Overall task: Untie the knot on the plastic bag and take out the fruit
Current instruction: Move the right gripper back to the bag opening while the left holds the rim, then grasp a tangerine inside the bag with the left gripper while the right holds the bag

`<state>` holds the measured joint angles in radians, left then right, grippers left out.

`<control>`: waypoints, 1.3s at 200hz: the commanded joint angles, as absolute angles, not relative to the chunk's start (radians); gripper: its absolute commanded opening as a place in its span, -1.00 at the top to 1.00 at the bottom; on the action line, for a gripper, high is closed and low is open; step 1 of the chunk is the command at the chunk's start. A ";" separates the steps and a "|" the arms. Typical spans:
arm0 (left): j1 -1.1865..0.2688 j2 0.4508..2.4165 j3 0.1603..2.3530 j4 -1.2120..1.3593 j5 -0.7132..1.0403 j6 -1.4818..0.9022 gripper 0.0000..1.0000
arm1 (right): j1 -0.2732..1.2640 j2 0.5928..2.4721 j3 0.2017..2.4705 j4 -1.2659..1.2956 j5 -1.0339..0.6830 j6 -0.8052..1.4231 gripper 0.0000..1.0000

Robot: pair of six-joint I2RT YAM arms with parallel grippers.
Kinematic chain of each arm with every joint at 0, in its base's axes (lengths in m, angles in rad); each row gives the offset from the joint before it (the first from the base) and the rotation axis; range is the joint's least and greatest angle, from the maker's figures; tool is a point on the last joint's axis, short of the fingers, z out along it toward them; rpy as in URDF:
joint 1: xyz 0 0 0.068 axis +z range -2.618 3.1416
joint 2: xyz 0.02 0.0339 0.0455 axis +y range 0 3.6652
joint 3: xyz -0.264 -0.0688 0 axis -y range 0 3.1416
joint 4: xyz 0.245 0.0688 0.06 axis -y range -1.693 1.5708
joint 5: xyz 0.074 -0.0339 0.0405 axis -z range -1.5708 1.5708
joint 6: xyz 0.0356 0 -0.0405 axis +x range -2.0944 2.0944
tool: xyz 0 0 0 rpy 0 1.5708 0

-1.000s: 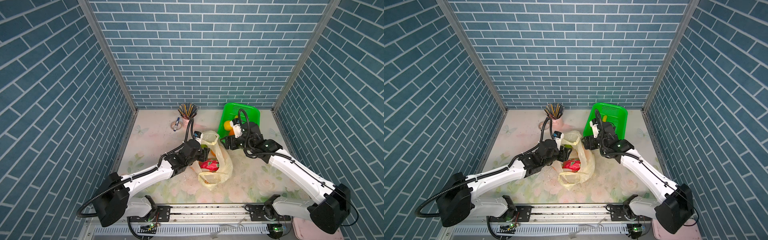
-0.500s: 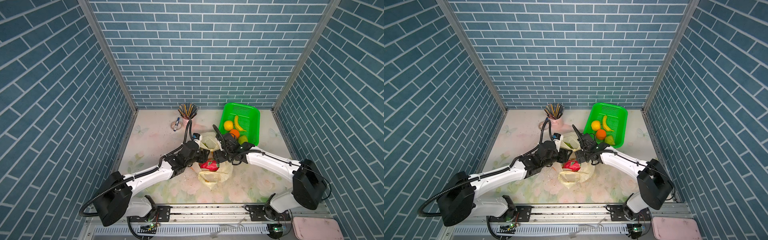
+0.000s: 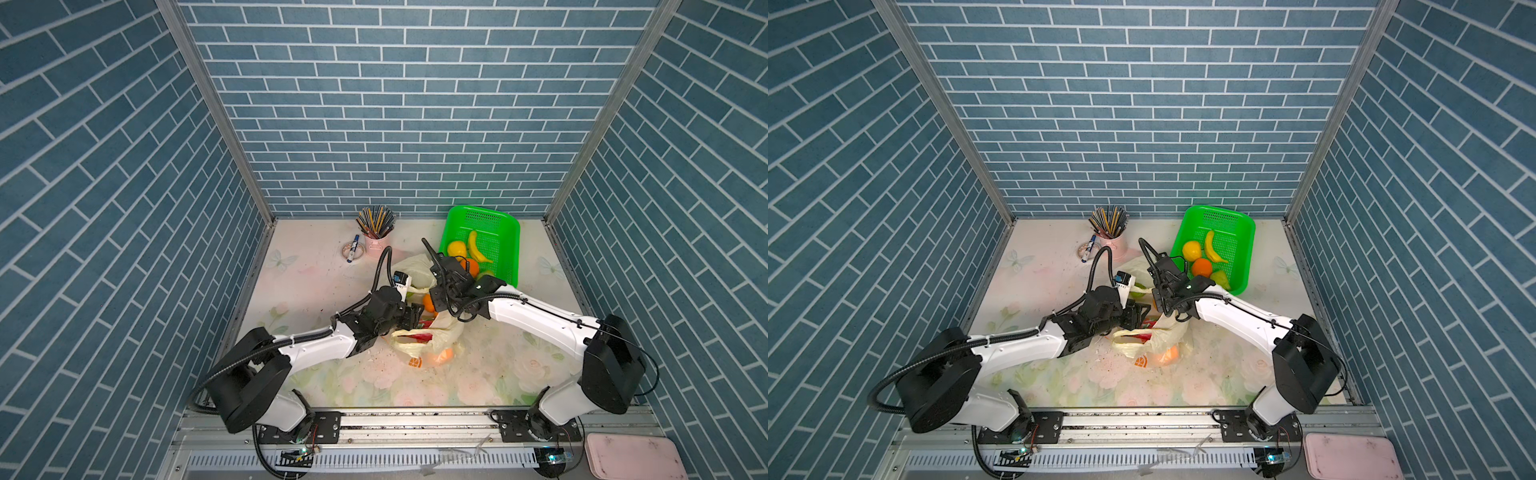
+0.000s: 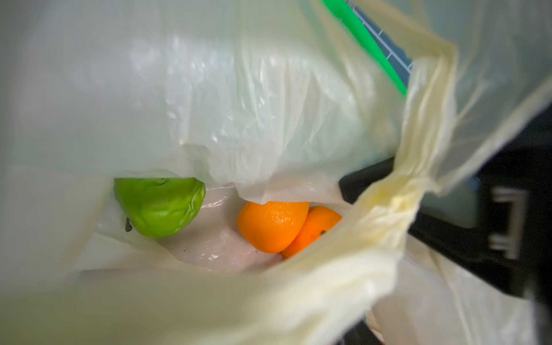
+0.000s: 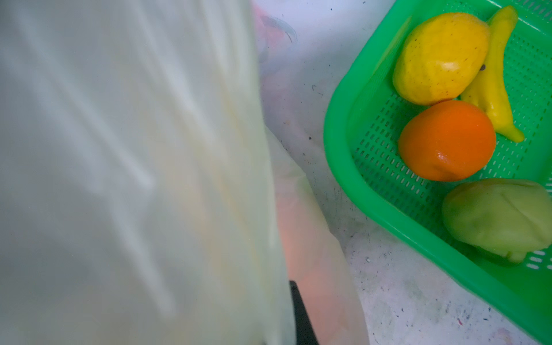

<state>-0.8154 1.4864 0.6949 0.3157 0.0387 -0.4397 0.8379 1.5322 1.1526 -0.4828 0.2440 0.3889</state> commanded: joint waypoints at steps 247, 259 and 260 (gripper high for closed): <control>-0.797 1.934 0.952 0.535 -0.006 -0.261 -0.11 | 0.854 1.435 1.185 -0.430 0.135 0.485 0.85; -0.796 1.913 0.939 0.538 0.004 -0.266 -0.07 | 0.854 1.430 1.178 -0.428 0.146 0.485 0.85; -0.796 1.911 0.937 0.538 0.004 -0.266 -0.06 | 0.854 1.429 1.177 -0.428 0.147 0.485 0.85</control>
<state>-0.8028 1.9636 0.9657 0.5426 -0.0219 -0.2539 0.8463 1.4696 1.1889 -0.4290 0.1120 0.4500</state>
